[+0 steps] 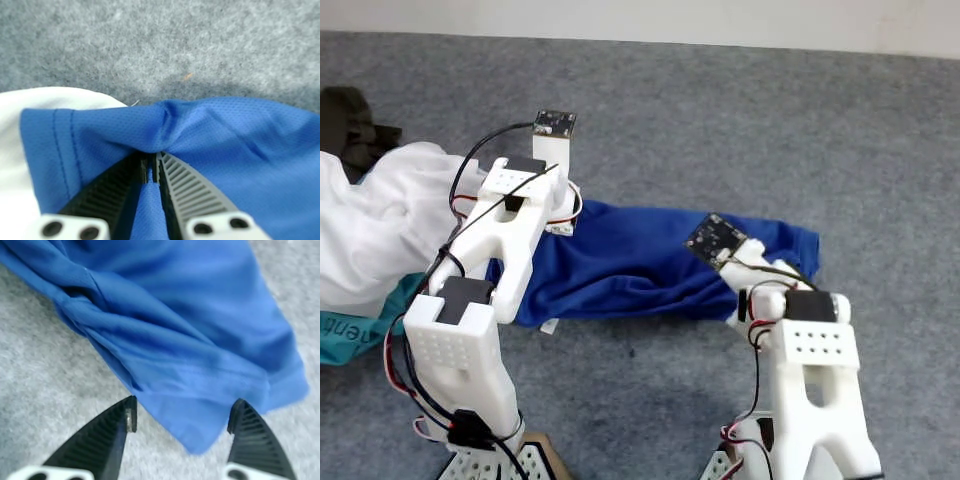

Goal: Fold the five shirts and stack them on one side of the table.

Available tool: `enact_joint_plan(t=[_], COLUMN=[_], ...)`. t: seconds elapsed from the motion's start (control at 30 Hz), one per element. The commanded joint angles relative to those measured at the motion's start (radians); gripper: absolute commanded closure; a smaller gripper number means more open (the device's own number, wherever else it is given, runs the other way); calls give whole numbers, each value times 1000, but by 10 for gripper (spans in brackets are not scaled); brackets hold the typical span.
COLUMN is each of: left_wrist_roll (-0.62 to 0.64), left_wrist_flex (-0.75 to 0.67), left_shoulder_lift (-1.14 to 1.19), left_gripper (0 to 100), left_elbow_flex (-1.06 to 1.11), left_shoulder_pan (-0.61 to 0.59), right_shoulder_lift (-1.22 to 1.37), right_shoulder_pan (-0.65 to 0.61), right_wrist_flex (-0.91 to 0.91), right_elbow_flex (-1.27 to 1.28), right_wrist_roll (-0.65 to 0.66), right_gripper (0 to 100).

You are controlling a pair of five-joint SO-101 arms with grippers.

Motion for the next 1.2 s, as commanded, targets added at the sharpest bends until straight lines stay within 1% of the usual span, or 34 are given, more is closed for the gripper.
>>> enact_joint_plan(t=[0.0, 0.17, 0.4, 0.5, 0.67, 0.97, 1.07, 1.17], left_wrist_roll=[6, 6, 6, 6, 6, 6, 6, 6], left_wrist_flex=[-26, -26, -26, -26, -26, -26, -26, -26], left_shoulder_lift=[8, 8, 8, 8, 8, 8, 8, 8], left_gripper=[937, 937, 937, 937, 937, 937, 937, 937], left_elbow_flex=[-24, -24, -25, -25, -25, -25, -25, -25], left_shoulder_pan=[-24, -24, -24, -24, -24, -24, -24, -24], right_shoulder_lift=[85, 216, 343, 363, 386, 392, 392, 392], right_shoulder_pan=[-45, -71, -76, -81, -88, -85, -85, -85], right_wrist_flex=[-61, -105, -111, -114, -196, -199, -200, -226], right_elbow_flex=[-15, -74, -157, -173, -173, -174, -176, -176], right_wrist_roll=[15, 3, -12, -6, -11, -6, -5, -5], right_gripper=[707, 707, 707, 707, 709, 711, 767, 885])
